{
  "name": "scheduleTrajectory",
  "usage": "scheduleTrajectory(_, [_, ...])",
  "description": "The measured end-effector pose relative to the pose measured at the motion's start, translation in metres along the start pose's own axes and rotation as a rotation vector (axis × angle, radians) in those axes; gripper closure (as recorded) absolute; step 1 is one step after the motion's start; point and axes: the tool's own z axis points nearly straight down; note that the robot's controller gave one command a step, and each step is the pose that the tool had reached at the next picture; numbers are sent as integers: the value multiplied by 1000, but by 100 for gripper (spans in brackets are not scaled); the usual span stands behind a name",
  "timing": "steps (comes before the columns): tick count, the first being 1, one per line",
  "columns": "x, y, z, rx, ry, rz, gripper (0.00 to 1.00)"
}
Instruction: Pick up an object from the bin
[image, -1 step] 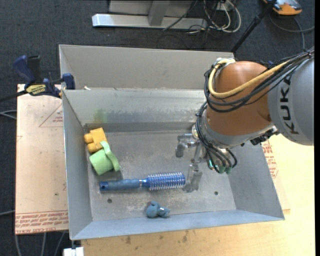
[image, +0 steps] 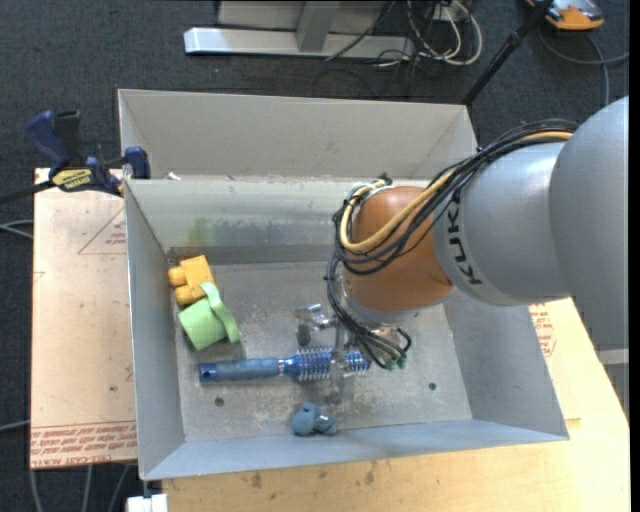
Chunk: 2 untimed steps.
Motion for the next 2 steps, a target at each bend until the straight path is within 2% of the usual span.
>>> scheduleTrajectory(1, [-1,0,-4,0,-6,1,100])
scheduleTrajectory(2, [-11,2,-150,3,-14,33,100])
